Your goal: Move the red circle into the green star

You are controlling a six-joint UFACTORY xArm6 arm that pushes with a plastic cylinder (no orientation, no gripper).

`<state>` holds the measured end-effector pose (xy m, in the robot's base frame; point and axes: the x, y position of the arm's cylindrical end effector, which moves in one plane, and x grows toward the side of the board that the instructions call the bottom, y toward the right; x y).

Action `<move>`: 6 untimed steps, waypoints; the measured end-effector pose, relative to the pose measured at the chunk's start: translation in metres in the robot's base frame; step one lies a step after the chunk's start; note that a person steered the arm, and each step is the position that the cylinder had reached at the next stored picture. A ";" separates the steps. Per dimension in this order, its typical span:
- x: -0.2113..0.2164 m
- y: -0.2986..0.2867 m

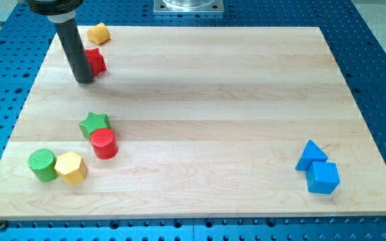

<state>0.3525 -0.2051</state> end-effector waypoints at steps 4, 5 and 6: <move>0.014 0.144; 0.154 0.130; 0.197 0.102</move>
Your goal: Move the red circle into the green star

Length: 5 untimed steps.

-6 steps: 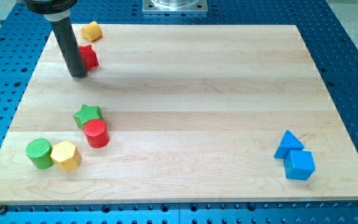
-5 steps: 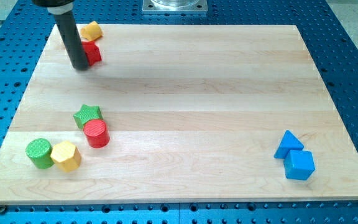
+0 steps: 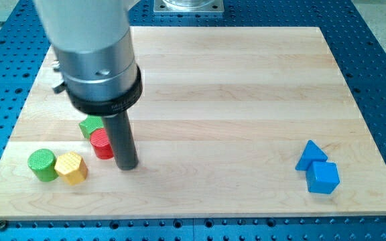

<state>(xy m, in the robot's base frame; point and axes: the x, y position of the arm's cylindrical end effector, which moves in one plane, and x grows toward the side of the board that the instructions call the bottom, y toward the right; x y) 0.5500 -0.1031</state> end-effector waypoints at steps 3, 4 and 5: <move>-0.056 -0.041; -0.048 -0.043; -0.055 -0.062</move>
